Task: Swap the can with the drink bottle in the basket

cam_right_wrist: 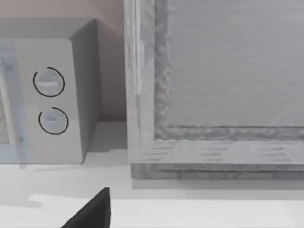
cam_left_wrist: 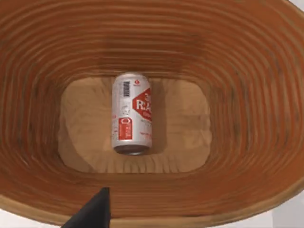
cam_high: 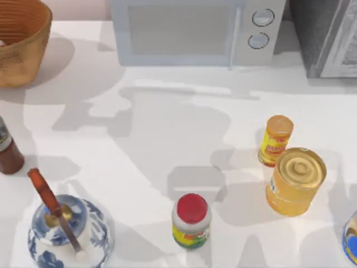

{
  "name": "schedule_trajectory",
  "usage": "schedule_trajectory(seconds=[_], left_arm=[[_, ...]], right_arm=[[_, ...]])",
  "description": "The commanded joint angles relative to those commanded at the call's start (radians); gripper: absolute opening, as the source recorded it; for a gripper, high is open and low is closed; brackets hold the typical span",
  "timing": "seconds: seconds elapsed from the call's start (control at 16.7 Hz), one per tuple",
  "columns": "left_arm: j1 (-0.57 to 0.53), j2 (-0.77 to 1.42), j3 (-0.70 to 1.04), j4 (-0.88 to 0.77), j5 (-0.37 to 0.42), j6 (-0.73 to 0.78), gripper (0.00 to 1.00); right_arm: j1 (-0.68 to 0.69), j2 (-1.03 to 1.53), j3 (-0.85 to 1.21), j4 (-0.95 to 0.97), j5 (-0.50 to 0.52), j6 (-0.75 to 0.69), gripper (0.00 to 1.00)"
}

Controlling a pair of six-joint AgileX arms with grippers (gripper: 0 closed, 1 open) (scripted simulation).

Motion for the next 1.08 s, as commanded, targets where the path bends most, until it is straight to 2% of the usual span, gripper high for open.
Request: schedule_trajectory(seconds=[0.24,0.48,0.72,1.08], left_arm=[[0.030,0.360,0.344,-0.152,0.051,0.024,1.00],[0.049,0.613,0.586,-0.258,0.088,0.040,1.00],[0.056,0.720,0.690,-0.301,0.104,0.047,1.00],[0.043,0.695,0.716,-0.300,0.108,0.049,1.00]], right_arm=[[0.000,0.000,0.000,0.000,0.000,0.000,1.00],[0.000,0.000,0.000,0.000,0.000,0.000,1.00],[0.000,0.000,0.000,0.000,0.000,0.000,1.00],[0.000,0.000,0.000,0.000,0.000,0.000,1.00]])
